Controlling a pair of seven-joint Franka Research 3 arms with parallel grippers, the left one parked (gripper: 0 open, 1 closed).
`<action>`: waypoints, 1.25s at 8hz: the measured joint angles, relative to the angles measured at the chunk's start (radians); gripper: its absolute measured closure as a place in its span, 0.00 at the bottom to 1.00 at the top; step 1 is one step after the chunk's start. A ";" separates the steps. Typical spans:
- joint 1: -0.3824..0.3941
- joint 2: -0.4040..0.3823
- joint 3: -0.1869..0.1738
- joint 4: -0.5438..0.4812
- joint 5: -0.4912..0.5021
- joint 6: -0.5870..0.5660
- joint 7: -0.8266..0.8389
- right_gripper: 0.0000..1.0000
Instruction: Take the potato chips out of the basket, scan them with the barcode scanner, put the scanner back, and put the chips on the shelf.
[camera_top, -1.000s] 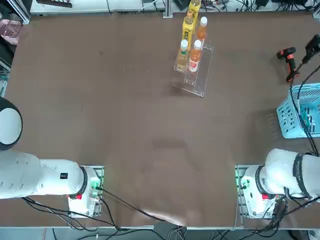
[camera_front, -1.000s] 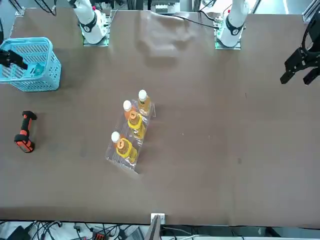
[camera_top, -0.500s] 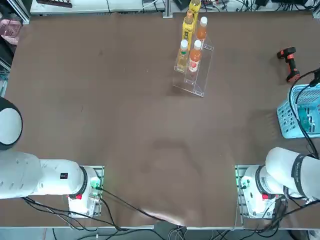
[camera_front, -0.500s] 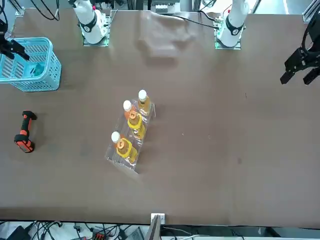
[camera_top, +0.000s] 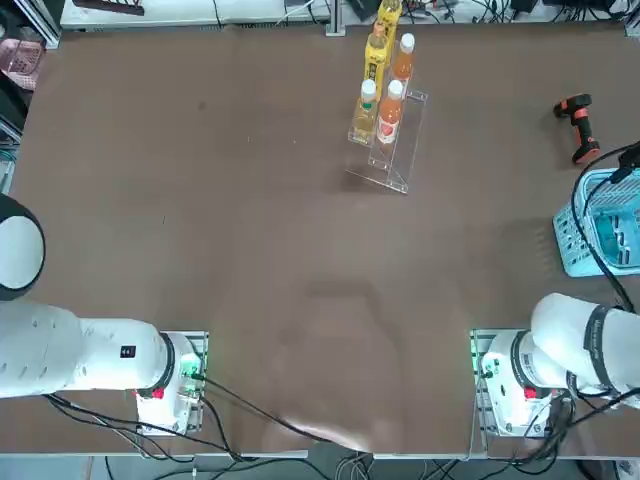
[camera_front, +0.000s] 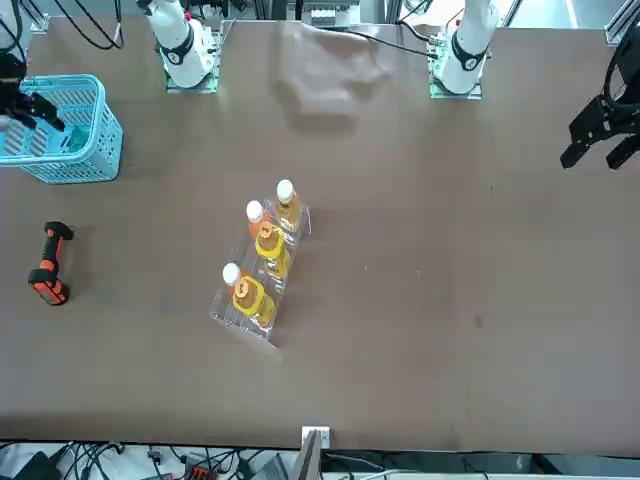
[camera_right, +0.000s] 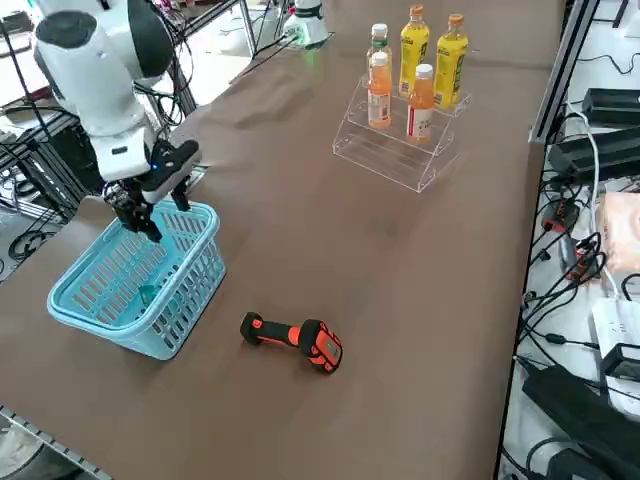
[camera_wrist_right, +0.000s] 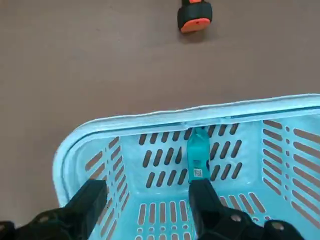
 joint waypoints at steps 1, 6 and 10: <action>-0.017 0.039 -0.001 -0.001 0.000 0.036 -0.003 0.00; -0.141 0.194 -0.003 -0.004 0.000 0.189 -0.102 0.00; -0.169 0.199 -0.003 -0.057 0.000 0.256 -0.115 0.00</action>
